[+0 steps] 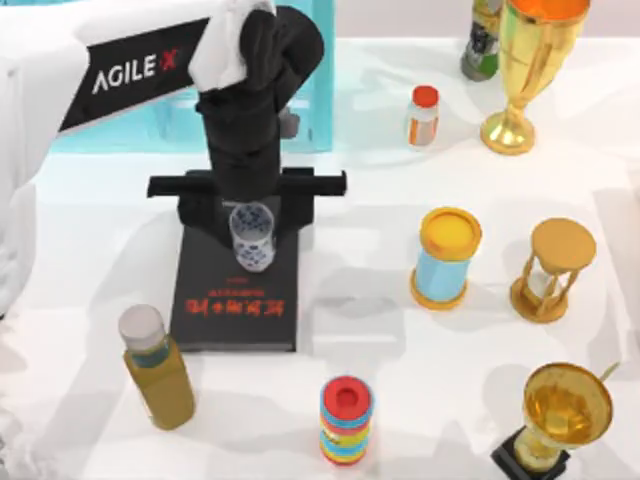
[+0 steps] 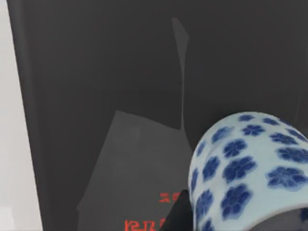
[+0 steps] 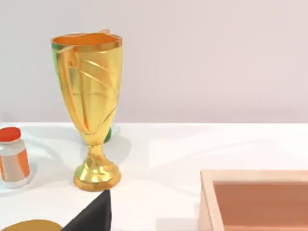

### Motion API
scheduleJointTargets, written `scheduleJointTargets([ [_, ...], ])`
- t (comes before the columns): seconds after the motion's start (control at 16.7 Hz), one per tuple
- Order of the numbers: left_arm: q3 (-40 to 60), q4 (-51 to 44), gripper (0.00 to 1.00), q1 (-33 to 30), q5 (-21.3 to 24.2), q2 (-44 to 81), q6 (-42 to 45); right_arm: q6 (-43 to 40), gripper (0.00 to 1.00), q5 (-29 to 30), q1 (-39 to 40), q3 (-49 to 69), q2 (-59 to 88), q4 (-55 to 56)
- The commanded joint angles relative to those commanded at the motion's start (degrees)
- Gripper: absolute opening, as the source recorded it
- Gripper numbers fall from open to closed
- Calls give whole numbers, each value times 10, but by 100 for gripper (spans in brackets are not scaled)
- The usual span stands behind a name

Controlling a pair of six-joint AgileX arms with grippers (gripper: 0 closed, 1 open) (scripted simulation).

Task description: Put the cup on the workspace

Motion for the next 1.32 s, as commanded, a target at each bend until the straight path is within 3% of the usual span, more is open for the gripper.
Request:
scheduleJointTargets([
  [0.36,78,-92,0,-1,0,-13,-1,0,100,0,0,0,0,0],
  [0.72,69,-93,0,10,0,-20,10,0,100,0,0,0,0,0],
  [1.08,-58,-98,0,145,-1,-159,143,0,100,0,0,0,0,0],
  [1.32,-88,-100,0,175,-1,-189,173,0,100,0,0,0,0,0],
])
